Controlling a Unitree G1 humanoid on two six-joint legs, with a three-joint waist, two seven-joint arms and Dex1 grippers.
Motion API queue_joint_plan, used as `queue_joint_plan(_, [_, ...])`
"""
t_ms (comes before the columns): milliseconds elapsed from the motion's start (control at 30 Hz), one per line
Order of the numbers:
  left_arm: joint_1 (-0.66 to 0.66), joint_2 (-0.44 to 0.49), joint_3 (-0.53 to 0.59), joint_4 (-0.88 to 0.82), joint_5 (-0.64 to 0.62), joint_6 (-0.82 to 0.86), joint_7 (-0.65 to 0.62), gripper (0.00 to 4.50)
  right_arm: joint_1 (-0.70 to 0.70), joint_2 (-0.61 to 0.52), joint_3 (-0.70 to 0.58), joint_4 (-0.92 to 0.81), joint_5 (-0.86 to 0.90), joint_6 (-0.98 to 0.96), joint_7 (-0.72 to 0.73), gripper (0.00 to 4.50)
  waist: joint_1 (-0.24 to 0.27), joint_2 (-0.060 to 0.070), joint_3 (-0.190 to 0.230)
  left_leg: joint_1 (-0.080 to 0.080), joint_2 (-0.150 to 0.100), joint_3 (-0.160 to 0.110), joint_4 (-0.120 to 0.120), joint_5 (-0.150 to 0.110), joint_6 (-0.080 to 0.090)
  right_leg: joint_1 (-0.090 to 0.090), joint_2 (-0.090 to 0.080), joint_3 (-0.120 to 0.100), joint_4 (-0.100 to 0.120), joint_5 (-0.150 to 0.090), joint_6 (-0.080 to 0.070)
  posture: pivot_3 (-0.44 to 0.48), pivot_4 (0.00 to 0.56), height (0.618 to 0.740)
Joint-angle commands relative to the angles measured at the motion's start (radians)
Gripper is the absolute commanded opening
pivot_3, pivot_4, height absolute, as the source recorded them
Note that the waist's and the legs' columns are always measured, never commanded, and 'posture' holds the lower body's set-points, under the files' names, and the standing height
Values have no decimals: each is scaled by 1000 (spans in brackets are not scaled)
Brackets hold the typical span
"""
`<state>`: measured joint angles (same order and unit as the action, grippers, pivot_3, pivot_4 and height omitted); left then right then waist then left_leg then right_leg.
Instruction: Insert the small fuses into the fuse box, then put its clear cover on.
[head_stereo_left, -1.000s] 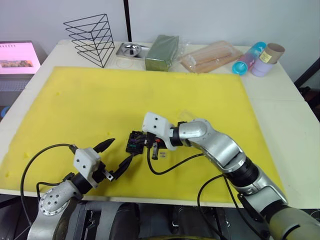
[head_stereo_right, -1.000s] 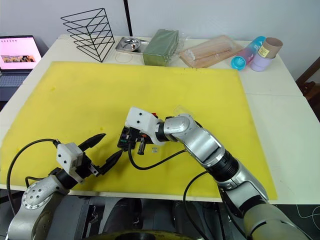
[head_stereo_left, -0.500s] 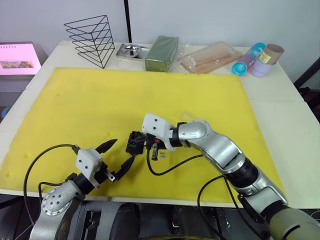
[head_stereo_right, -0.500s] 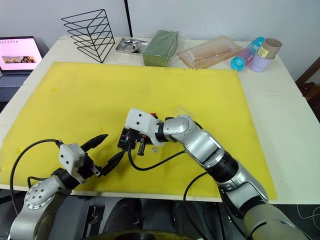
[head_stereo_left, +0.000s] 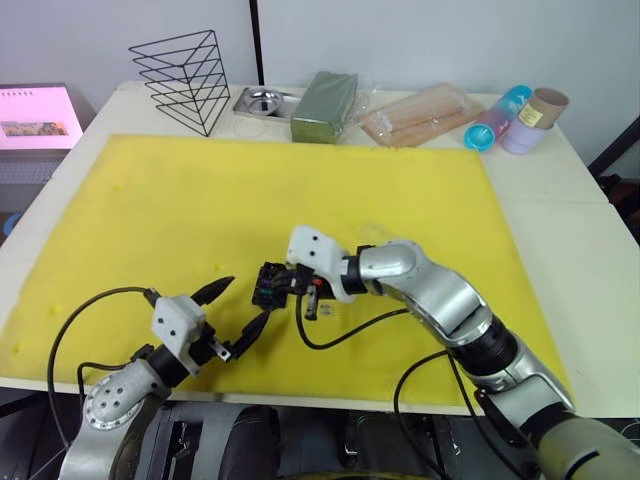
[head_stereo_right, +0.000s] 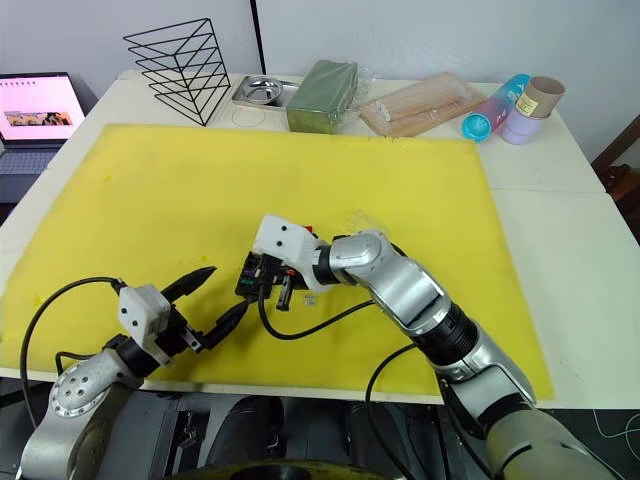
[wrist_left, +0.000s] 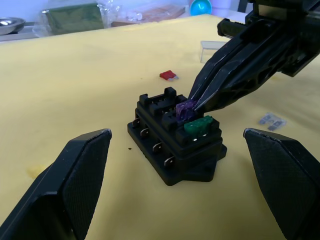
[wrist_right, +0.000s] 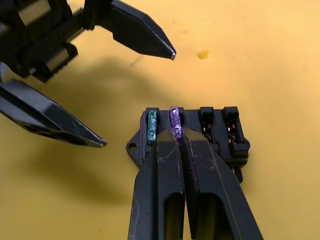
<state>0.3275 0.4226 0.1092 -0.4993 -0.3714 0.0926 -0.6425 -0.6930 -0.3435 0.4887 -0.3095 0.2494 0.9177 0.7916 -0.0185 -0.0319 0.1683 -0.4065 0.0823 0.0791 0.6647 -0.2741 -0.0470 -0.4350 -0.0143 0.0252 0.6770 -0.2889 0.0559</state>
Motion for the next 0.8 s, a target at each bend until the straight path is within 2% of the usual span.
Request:
queue_joint_plan(33, [-2, -2, 3, -16, 1, -23, 6, 4473, -16, 18, -42, -38, 43, 31, -1, 0, 0, 0, 0, 0, 0, 0, 0, 0, 0, 0, 0, 0, 0, 0, 0, 0, 150, 740])
queue_joint_plan(267, [-1, -3, 1, -15, 1, -25, 9, 4473, -30, 22, -64, -45, 72, 36, -8, 0, 0, 0, 0, 0, 0, 0, 0, 0, 0, 0, 0, 0, 0, 0, 0, 0, 150, 740])
queue_joint_plan(800, [15, 2, 3, -22, 4, -27, 8, 4473, -18, 5, -8, -32, 24, 11, -44, 0, 0, 0, 0, 0, 0, 0, 0, 0, 0, 0, 0, 0, 0, 0, 0, 0, 150, 740])
